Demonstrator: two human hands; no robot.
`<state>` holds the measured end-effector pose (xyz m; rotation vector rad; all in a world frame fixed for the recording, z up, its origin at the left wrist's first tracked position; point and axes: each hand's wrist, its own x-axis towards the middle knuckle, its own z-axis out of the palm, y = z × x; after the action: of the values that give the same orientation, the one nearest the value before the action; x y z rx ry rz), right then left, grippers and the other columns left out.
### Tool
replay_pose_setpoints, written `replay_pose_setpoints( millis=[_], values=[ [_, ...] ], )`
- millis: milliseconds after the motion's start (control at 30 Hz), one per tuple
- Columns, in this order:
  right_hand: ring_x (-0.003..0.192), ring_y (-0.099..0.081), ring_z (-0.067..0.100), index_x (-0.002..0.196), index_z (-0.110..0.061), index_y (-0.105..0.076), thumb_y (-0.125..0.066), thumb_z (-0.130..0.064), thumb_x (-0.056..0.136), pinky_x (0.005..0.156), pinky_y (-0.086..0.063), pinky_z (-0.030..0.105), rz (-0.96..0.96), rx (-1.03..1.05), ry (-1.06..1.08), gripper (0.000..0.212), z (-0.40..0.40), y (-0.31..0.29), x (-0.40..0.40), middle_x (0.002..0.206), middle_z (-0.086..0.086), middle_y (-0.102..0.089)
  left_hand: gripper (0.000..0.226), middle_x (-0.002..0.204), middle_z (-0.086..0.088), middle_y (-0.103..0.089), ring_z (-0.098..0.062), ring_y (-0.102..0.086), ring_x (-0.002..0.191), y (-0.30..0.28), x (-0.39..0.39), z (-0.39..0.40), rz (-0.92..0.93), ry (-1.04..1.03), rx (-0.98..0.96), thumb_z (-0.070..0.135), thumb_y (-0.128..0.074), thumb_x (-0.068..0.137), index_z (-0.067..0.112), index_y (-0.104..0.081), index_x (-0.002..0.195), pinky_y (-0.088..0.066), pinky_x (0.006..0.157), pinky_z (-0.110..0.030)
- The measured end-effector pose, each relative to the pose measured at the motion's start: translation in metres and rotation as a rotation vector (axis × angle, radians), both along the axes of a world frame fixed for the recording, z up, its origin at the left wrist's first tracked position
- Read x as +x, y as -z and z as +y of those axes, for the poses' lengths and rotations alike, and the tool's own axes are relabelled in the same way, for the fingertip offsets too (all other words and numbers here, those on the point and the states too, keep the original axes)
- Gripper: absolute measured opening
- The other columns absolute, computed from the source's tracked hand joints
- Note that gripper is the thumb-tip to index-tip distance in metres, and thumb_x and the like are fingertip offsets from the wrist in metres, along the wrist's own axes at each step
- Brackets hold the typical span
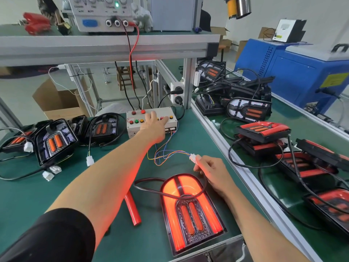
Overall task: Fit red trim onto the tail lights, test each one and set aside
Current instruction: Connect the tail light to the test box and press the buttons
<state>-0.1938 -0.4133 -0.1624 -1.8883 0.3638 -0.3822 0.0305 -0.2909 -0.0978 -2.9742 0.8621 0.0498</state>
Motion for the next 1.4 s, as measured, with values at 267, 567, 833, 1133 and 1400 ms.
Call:
replay_pose_setpoints(
  millis=[267,567,833,1133,1400],
  values=[
    [0.062,-0.049,0.012,0.064,-0.023,-0.070,-0.051,-0.070,0.081,0.068,-0.040,0.033,0.004,0.032,-0.001,0.053,0.002,-0.003,0.000,0.063,-0.006,-0.059,0.086,0.143,-0.018,-0.032,-0.038,-0.032,0.132,-0.010,-0.015,0.014,0.039,0.056,-0.094,0.009,-0.054,0.091,0.025,-0.007,0.161,-0.045,0.100,-0.045],
    [0.060,-0.053,0.000,0.065,-0.022,-0.072,-0.056,-0.041,0.102,0.065,-0.040,0.022,0.005,-0.007,-0.016,0.045,0.005,-0.007,-0.004,0.061,-0.013,-0.063,0.022,0.114,-0.006,-0.070,-0.024,-0.063,0.108,-0.015,-0.094,0.073,0.187,0.248,-0.739,0.016,-0.055,0.101,0.010,-0.072,0.114,-0.046,0.093,-0.031],
    [0.058,-0.055,0.004,0.070,-0.025,-0.072,-0.054,-0.054,0.097,0.064,-0.043,0.026,0.009,-0.069,-0.057,0.043,0.016,-0.025,-0.007,0.059,-0.008,-0.061,0.052,0.139,0.003,-0.058,-0.021,-0.041,0.136,-0.011,-0.120,0.061,0.095,0.490,-0.457,0.023,-0.062,0.098,0.029,-0.049,0.149,-0.023,0.119,-0.044],
    [0.049,-0.043,0.001,0.071,-0.024,-0.068,-0.053,-0.052,0.100,0.053,-0.035,0.021,0.117,-0.281,-0.182,0.043,0.022,-0.052,-0.002,0.059,-0.008,-0.056,0.022,0.099,-0.003,-0.071,-0.024,-0.061,0.102,-0.027,-0.107,0.074,-0.054,0.754,-0.391,0.026,-0.071,0.093,0.013,-0.070,0.110,-0.041,0.102,-0.043],
    [0.063,-0.053,-0.004,0.070,-0.024,-0.067,-0.046,-0.066,0.092,0.062,-0.036,0.010,0.092,-0.450,-0.275,0.051,0.034,-0.075,-0.002,0.073,-0.026,-0.061,0.018,0.089,-0.014,-0.069,-0.034,-0.063,0.090,-0.033,-0.095,0.088,-0.104,0.961,-0.455,0.018,-0.067,0.098,0.001,-0.071,0.099,-0.049,0.082,-0.045]
  ],
)
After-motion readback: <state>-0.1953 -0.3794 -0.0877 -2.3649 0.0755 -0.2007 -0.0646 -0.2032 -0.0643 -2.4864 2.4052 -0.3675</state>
